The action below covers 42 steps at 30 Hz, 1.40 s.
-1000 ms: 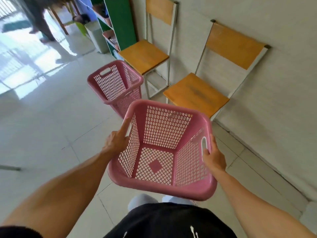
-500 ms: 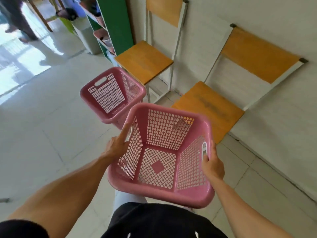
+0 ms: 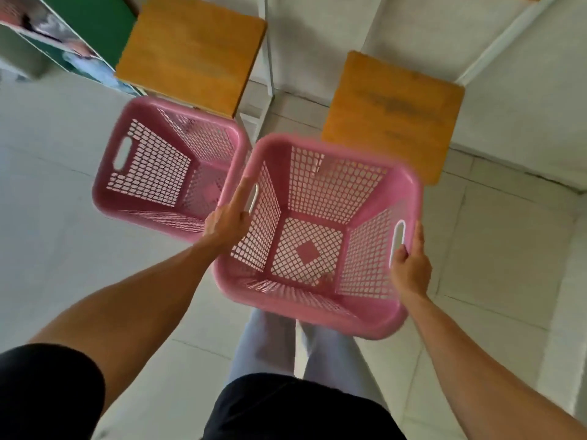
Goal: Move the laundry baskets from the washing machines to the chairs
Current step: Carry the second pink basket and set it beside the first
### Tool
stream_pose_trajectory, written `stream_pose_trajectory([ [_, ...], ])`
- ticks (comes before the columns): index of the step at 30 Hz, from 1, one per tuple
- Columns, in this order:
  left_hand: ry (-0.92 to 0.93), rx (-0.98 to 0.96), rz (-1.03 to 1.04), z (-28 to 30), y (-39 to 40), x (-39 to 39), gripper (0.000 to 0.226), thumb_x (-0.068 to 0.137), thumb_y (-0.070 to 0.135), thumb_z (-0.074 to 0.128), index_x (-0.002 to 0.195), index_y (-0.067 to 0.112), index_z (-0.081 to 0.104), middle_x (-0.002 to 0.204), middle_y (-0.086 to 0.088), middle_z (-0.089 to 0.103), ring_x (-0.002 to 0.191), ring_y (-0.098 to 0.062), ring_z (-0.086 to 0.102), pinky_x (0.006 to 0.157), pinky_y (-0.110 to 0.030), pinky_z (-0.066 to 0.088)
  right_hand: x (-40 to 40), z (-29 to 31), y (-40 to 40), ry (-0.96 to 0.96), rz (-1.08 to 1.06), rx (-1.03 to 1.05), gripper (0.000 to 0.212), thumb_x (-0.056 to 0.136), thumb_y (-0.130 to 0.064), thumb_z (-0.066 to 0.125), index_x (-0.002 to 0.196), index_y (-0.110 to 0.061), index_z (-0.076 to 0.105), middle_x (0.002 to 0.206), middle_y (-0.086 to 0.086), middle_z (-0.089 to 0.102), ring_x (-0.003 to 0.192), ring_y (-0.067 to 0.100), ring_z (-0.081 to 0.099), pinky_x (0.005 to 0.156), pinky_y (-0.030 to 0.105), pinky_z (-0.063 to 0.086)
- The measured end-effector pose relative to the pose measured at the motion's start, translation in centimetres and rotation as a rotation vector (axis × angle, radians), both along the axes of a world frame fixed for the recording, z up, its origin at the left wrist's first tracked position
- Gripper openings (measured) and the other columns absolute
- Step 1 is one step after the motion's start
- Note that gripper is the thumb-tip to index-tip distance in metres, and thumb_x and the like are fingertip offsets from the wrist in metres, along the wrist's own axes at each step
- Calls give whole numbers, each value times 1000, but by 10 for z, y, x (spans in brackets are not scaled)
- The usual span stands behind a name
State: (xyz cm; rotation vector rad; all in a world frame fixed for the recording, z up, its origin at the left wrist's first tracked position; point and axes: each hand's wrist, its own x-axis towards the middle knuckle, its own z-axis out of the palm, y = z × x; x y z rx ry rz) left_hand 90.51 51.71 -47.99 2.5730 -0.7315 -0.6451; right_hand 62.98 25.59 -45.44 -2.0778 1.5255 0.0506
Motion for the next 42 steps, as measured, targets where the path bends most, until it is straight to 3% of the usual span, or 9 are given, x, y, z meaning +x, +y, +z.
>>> stream_pose_trajectory([
  [8, 81, 28, -8, -76, 19, 21, 94, 84, 5, 50, 152, 45, -1, 76, -8, 64, 42, -26, 58, 34, -39, 51, 19, -83, 14, 75, -50, 86, 59, 107, -27, 32, 158, -43, 9, 79, 15, 61, 62, 27, 64, 49, 28, 50],
  [11, 64, 42, -7, -108, 17, 29, 92, 84, 4, 50, 153, 43, 2, 78, -10, 66, 38, -22, 55, 32, -30, 46, 31, -124, 11, 79, -55, 65, 60, 106, -26, 34, 155, -49, 8, 83, 14, 60, 64, 26, 62, 52, 27, 47],
  [15, 122, 33, -87, -150, 10, 43, 96, 85, 1, 52, 153, 40, -3, 121, -14, 61, 40, -15, 52, 30, -24, 37, 42, -174, 11, 73, -77, 55, 65, 105, -22, 36, 154, -52, 8, 83, 17, 60, 64, 27, 59, 53, 28, 47],
  [18, 148, 17, -137, -165, 2, 59, 102, 81, -1, 52, 153, 43, -5, 143, -14, 46, 49, -24, 61, 34, -38, 51, 50, -201, 6, 24, -57, 1, 65, 104, -18, 38, 157, -46, 13, 87, 17, 58, 66, 25, 51, 50, 23, 32],
  [23, 63, 12, -87, -173, -12, 65, 97, 82, 0, 49, 155, 38, -2, 114, -24, 62, 47, -29, 60, 33, -42, 50, 55, -225, 4, -17, -64, -57, 60, 105, -23, 35, 158, -40, 14, 91, 17, 55, 67, 20, 46, 63, 28, 36],
  [30, -8, 11, -19, -176, -12, 61, 98, 83, -8, 48, 156, 33, -3, 85, -9, 55, 43, -26, 53, 32, -39, 47, 59, -226, 13, -87, -80, -48, 59, 105, -23, 37, 159, -37, 16, 91, 14, 52, 71, 24, 53, 60, 30, 44],
  [34, 38, 148, 34, -178, -8, 39, 101, 82, -6, 51, 155, 27, -11, 115, -24, 51, 87, -38, 58, 67, -55, 55, 53, -232, 29, -45, -71, -13, 60, 106, -19, 38, 159, -32, 14, 93, 17, 50, 76, 32, 55, 65, 40, 49],
  [37, 64, 265, 138, -180, -11, 11, 106, 77, 0, 56, 154, 22, -14, 149, -34, 20, 135, -51, 27, 106, -64, 35, 50, -234, 37, -20, -53, -3, 62, 105, -14, 40, 160, -27, 14, 96, 20, 48, 78, 36, 55, 69, 46, 51],
  [42, -33, 226, 145, -180, -24, -1, 99, 79, 5, 56, 155, 24, -3, 161, -22, -6, 147, -43, -3, 116, -61, 14, 52, -238, 38, -11, -49, -61, 64, 103, -9, 42, 159, -25, 15, 103, 21, 49, 85, 37, 56, 75, 53, 52],
])
